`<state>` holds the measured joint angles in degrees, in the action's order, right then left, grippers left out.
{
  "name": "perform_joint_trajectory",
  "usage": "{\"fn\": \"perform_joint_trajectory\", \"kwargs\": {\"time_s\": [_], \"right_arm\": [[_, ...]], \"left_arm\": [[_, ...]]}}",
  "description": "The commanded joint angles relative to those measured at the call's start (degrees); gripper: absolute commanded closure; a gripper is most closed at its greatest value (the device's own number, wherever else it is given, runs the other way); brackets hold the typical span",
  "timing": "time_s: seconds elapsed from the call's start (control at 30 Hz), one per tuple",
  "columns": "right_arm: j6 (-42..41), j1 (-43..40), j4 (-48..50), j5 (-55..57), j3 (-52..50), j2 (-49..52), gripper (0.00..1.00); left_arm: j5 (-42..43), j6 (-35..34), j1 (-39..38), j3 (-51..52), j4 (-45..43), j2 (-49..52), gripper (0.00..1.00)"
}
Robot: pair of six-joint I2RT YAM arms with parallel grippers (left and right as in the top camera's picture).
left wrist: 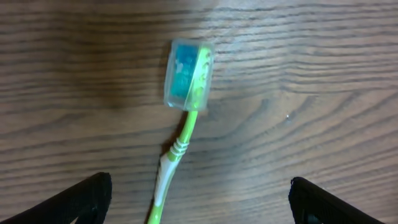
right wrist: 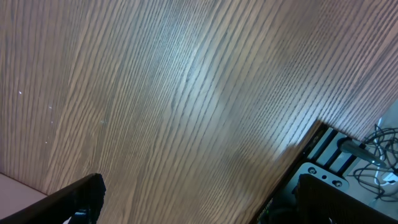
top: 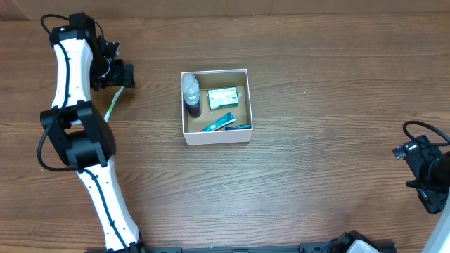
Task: Pack container
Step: 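Move the left gripper left and grasp the green toothbrush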
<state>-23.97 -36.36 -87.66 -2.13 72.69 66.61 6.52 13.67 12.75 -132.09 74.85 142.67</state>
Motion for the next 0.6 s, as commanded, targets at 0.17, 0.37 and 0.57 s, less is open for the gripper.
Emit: {"fn": "perform_joint_trajectory", "kwargs": {"time_s": [0.17, 0.37, 0.57], "right_arm": [[-0.02, -0.2, 0.2, 0.09, 0.39, -0.2, 0.0], [-0.02, -0.2, 0.2, 0.09, 0.39, -0.2, 0.0], [-0.02, -0.2, 0.2, 0.09, 0.39, -0.2, 0.0]], "left_arm": [[-2.29, 0.48, 0.09, 8.13, -3.17, 0.48, 0.13], [-2.05, -0.46, 0.09, 10.34, -3.37, 0.48, 0.19], [-1.81, -6.97, -0.09, 11.96, -2.56, 0.48, 0.53]]}}
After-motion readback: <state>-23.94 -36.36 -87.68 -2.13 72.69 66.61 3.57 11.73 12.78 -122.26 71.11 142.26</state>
